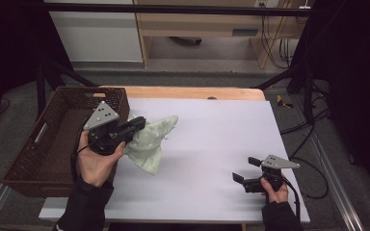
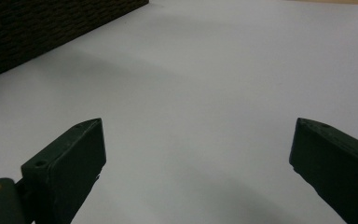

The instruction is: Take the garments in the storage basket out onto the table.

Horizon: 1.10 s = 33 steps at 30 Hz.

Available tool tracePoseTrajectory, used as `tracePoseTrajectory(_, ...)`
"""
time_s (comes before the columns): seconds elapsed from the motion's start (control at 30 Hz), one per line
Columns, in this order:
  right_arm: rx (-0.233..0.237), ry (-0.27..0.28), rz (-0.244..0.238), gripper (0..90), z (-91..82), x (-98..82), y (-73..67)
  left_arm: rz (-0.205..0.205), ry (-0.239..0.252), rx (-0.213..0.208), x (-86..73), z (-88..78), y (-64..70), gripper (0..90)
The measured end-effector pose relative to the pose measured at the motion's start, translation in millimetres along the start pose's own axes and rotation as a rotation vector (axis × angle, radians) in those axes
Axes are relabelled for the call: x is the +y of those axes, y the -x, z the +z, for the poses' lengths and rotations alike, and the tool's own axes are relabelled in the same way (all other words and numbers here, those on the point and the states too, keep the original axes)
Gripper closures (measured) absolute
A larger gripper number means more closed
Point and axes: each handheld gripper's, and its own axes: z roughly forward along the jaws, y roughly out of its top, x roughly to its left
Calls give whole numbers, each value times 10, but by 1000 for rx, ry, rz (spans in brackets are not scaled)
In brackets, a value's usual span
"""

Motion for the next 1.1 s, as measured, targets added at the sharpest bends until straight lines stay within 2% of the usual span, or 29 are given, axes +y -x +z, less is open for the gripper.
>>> tracePoseTrajectory(0.23, 0, -1, -1, 41, 0, -1, 1, -16, -15, -29, -67, 146, 34, 846)
tracePoseTrajectory(1.1, 0, -1, -3, 41, 2, -2, 2, -39, -83, -93, -240, 662, 178, 846)
